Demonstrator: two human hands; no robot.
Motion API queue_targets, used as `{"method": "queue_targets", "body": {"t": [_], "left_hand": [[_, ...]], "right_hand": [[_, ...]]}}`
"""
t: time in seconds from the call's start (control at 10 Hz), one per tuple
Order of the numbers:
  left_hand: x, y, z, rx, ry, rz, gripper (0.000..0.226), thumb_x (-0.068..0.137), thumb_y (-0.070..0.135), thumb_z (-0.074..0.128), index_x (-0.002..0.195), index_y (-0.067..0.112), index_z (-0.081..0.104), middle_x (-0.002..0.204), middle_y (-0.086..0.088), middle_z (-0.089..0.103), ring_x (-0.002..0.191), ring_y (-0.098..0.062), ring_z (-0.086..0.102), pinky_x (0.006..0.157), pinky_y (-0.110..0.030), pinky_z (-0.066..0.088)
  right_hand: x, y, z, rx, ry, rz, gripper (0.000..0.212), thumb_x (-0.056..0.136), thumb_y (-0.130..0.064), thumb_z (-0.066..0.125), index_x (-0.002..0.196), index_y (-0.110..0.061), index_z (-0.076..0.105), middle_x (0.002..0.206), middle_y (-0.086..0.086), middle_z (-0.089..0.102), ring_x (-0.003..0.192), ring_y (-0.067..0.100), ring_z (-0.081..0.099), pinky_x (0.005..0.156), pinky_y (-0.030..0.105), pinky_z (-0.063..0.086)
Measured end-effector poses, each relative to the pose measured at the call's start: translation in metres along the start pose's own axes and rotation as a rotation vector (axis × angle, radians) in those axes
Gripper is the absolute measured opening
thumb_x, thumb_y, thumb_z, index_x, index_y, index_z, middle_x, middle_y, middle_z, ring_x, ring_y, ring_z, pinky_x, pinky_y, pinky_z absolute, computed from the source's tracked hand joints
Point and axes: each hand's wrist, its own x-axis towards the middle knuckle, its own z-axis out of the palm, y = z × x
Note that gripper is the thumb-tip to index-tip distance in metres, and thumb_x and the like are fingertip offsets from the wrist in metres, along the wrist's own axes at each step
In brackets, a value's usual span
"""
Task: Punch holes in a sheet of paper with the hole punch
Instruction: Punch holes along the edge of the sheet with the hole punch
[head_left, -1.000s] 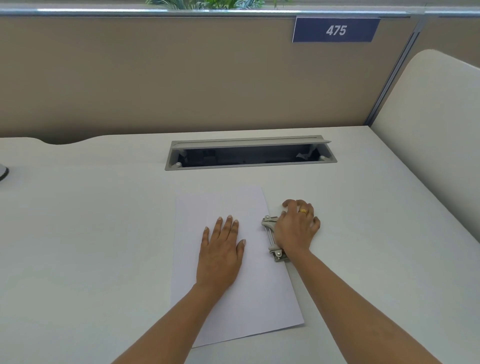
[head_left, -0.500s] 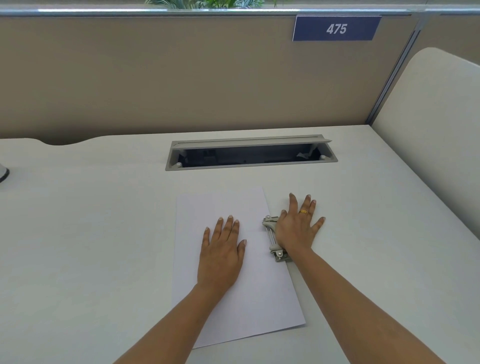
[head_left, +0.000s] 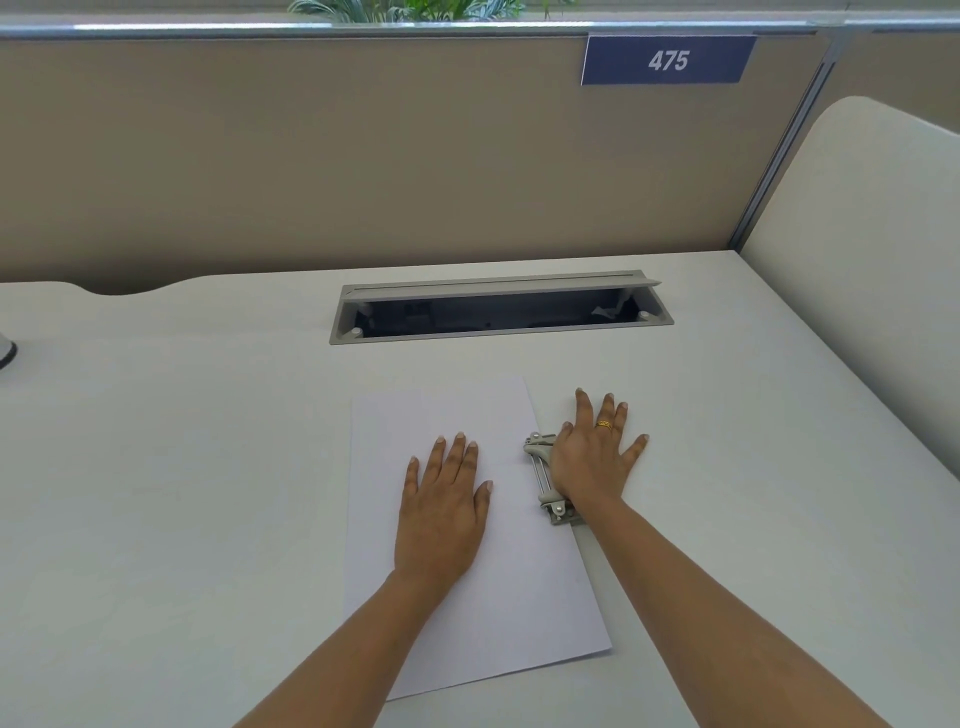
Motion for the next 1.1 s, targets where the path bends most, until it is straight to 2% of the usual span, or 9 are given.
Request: {"method": "queue_targets", "body": {"t": [0.5, 0.8, 1.1], "left_hand": [[0.000, -0.001, 0.001, -0.011, 0.011, 0.001, 0.054, 0.099, 0.041, 0.017, 0.149, 0.023, 0.009, 0.159, 0.007, 0.005, 0.147, -0.011, -0.001, 0.118, -0.034, -0.004], [0.000, -0.001, 0.002, -0.022, 0.022, 0.003, 0.054, 0.099, 0.041, 0.017, 0.149, 0.023, 0.009, 0.159, 0.007, 0.006, 0.147, -0.011, 0.000, 0.118, -0.034, -0.005], [0.000, -0.001, 0.002, -0.029, 0.020, 0.003, 0.054, 0.099, 0.041, 0.017, 0.149, 0.023, 0.010, 0.159, 0.007, 0.007, 0.147, -0.011, 0.000, 0.118, -0.034, -0.005]], "right_hand": [[-0.006, -0.004, -0.007, -0.084, 0.061, -0.036, 0.053, 0.096, -0.019, 0.028, 0.147, -0.021, 0.013, 0.157, 0.009, 0.014, 0.146, 0.025, -0.002, 0.114, 0.058, -0.001], [-0.007, -0.010, -0.011, -0.183, 0.102, -0.111, 0.050, 0.099, -0.023, 0.025, 0.148, -0.019, 0.013, 0.157, 0.009, 0.015, 0.146, 0.024, -0.001, 0.115, 0.055, -0.002], [-0.008, -0.018, -0.017, -0.285, 0.100, -0.155, 0.055, 0.095, -0.017, 0.027, 0.147, -0.016, 0.013, 0.157, 0.011, 0.016, 0.146, 0.026, 0.000, 0.114, 0.056, -0.002]]}}
